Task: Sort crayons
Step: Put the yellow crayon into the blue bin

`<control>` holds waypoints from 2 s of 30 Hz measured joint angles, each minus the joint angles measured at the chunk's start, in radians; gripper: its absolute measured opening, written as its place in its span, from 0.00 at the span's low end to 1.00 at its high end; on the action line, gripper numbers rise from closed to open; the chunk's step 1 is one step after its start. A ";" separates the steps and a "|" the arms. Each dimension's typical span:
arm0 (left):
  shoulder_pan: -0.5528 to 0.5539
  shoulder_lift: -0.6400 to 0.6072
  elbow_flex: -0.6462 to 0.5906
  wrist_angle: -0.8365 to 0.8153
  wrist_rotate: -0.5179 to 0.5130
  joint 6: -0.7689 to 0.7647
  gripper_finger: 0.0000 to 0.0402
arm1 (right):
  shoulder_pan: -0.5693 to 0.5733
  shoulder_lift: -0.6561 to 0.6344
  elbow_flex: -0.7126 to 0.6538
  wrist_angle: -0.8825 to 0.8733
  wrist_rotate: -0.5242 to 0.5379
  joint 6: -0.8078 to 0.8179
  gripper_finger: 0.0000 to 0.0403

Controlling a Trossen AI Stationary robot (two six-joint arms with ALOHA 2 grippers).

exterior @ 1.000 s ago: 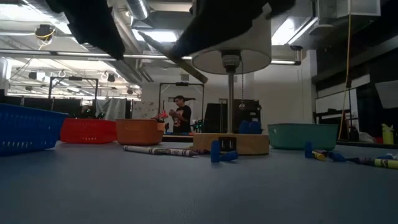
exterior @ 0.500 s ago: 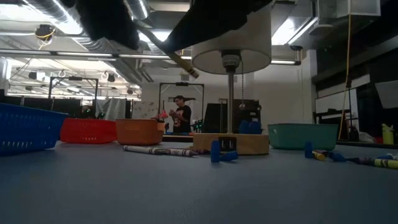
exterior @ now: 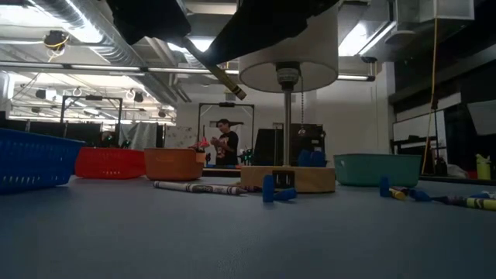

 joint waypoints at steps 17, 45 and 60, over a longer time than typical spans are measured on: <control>0.002 0.000 0.000 0.000 -0.023 0.001 0.25 | 0.000 -0.001 0.000 0.043 -0.001 0.000 0.04; 0.002 -0.001 0.000 -0.025 -0.024 0.001 0.06 | 0.000 -0.001 0.000 0.043 -0.002 0.001 0.04; 0.002 -0.001 0.000 -0.025 -0.026 0.001 0.03 | 0.000 -0.001 0.000 0.042 -0.003 0.024 0.04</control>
